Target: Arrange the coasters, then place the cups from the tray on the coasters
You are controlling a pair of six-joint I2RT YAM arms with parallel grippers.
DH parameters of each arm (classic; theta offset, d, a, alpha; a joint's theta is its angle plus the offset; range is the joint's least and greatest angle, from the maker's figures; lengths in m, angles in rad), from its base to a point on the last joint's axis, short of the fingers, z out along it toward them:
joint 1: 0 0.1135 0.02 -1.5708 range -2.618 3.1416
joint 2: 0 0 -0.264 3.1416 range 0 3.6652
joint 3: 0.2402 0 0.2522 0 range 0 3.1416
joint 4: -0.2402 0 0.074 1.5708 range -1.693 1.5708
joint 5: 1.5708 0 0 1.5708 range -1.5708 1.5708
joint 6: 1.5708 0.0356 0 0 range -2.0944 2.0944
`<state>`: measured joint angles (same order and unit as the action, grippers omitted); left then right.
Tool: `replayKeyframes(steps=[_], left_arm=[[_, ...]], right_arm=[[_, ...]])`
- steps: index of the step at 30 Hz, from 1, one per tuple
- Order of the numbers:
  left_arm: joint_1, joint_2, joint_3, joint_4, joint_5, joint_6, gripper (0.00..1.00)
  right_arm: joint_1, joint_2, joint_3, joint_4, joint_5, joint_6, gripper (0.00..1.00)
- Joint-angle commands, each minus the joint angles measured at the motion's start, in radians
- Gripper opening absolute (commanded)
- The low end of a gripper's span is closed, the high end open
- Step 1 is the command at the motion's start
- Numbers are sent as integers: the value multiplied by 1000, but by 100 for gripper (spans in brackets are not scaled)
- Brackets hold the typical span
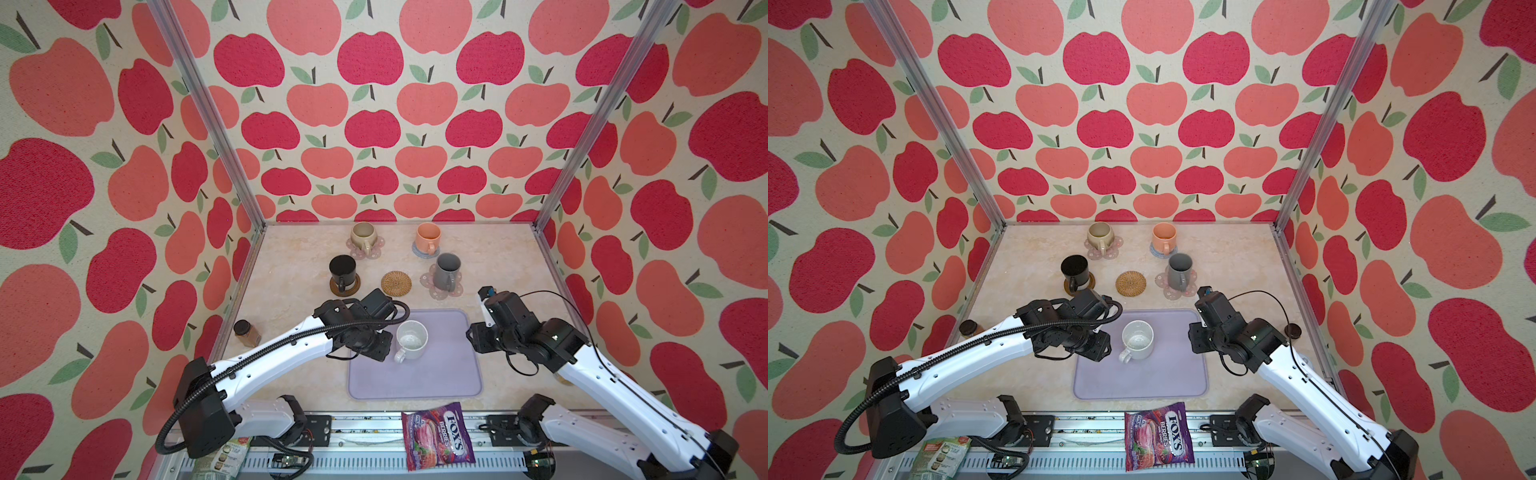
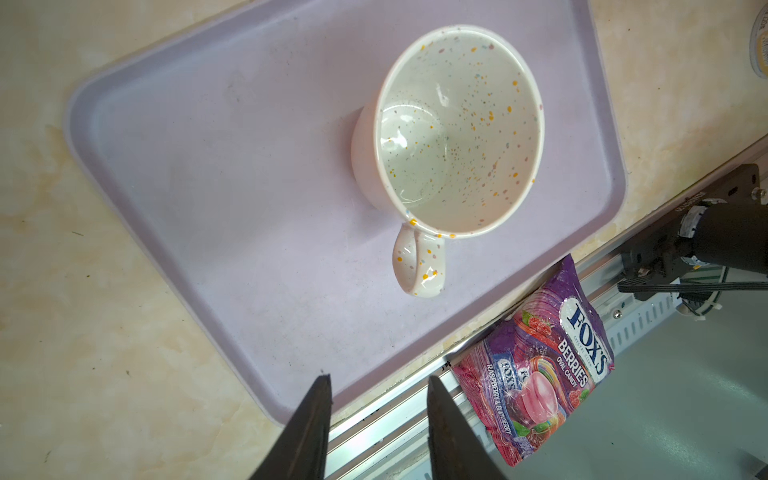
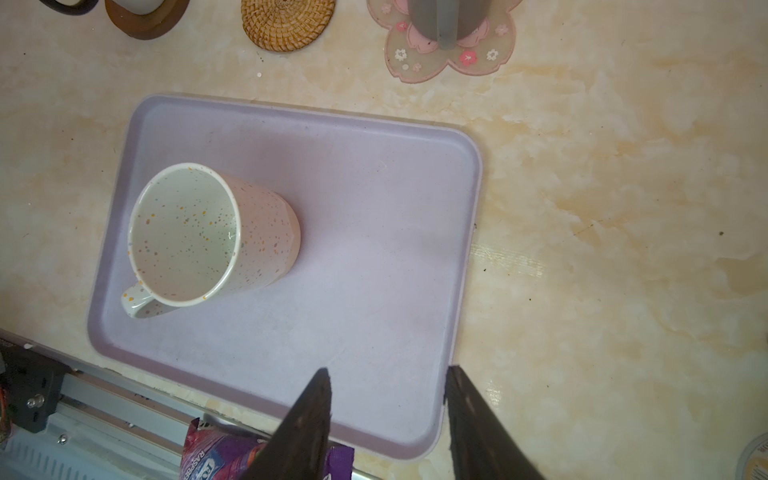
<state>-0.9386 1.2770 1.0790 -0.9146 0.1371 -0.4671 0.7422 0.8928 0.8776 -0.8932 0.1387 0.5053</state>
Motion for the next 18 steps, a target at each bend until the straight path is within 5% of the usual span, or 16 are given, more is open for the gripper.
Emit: replayKeyframes(steps=[1,18], left_arm=[[-23,11,-17,18,-9,52,41],[-75,154,-24,131,8,32,43]], right_arm=[[-13,-23,-15,-36,23,9,49],[-20,-46,-37,-31,25,29,54]])
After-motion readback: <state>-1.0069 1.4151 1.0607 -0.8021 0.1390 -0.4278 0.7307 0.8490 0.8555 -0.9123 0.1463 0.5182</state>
